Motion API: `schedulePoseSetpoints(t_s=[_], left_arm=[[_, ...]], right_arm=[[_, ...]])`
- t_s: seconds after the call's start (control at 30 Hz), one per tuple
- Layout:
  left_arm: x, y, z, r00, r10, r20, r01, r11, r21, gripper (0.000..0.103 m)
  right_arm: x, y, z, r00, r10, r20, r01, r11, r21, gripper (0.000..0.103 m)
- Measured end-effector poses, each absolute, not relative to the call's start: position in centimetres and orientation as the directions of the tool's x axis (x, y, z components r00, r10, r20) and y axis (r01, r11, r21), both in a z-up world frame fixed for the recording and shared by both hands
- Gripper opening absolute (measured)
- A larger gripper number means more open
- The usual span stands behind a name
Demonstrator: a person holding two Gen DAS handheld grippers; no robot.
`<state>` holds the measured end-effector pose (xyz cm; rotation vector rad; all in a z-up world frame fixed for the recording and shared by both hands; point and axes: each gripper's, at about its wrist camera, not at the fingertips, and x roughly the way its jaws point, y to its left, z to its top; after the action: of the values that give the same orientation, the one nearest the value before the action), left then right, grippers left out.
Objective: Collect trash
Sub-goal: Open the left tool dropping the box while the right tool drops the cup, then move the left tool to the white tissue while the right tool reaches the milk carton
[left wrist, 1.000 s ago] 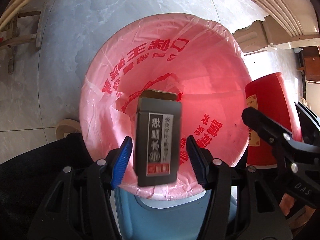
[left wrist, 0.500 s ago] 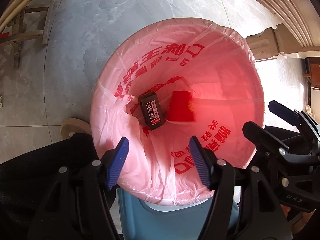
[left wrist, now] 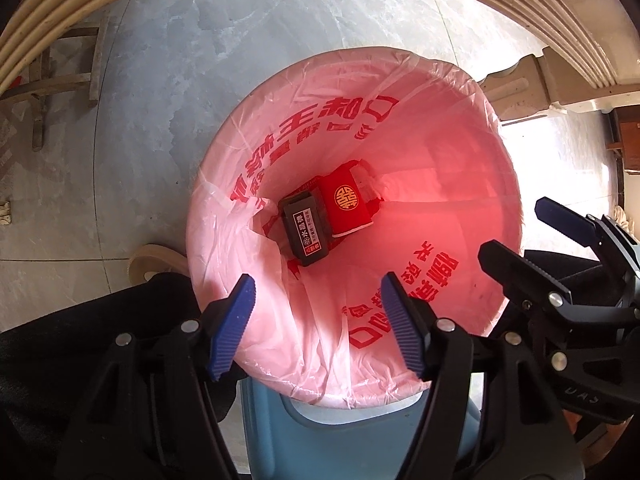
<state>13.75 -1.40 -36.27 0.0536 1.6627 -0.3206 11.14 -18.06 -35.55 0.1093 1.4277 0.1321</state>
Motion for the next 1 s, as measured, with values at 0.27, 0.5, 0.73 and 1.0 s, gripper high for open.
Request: schedulePoseSetpoints(t_s=[0.27,0.5,0.73,1.0], left_arm=[[12.7,-1.7,-33.6,-0.043,-0.113,-0.993,0.273,0.954,-0.12,0.069],[10.4,0.1,-24.8,0.074,-0.126,-0.989,0.353,0.931,-0.093,0.07],[12.1,3.5,-9.2,0.302,-0.136,-0.944,0.391,0.92,-0.008,0.079],[14.2,4.2,5.5,0.456,-0.199,-0.867,0.455,0.89,0.035,0.084]], right_arm=[[10.2,-18.8,-33.1,0.172,0.18,-0.968,-0.001,0.983,0.183,0.08],[8.2,-20.9,-24.8,0.307,0.226,-0.925,0.011,0.971,0.24,0.085],[7.9,-23.8,-12.4,0.5,0.207,-0.841,-0.023,0.974,0.226,0.092],[10.0,-26.5,0.8,0.599,0.367,-0.712,-0.122,0.92,0.372,0.096]])
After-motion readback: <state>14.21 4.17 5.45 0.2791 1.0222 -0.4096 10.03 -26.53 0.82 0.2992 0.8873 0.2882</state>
